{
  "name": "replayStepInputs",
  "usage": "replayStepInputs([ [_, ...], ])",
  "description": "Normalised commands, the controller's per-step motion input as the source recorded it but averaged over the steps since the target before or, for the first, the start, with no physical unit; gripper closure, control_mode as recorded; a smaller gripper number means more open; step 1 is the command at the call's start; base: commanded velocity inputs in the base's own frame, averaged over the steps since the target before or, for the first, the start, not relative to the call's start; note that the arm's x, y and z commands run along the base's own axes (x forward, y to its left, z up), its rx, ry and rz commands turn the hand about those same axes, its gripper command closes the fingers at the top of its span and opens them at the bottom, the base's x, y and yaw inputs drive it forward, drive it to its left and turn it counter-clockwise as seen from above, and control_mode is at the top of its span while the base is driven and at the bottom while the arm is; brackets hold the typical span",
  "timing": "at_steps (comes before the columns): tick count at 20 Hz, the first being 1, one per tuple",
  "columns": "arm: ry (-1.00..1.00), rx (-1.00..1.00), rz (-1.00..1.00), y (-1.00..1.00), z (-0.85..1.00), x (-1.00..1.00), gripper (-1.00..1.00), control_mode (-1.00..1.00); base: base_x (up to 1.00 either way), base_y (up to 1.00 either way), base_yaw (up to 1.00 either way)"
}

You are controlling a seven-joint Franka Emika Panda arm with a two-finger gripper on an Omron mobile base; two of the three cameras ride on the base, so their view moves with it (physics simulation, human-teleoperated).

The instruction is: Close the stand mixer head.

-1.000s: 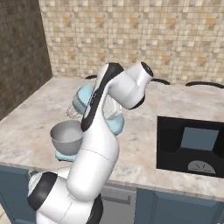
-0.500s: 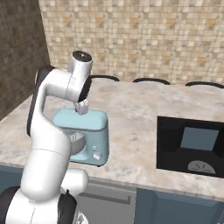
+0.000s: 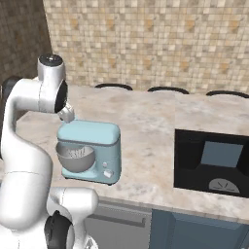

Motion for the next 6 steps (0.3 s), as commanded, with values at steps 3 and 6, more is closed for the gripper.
replayStepInputs([
  [3, -0.02, -0.06, 0.06, 0.13, 0.07, -0.05, -1.00, -1.00, 0.00, 0.00, 0.00],
  [6, 0.00, 0.00, 0.00, 0.00, 0.00, 0.00, -1.00, -1.00, 0.00, 0.00, 0.00],
])
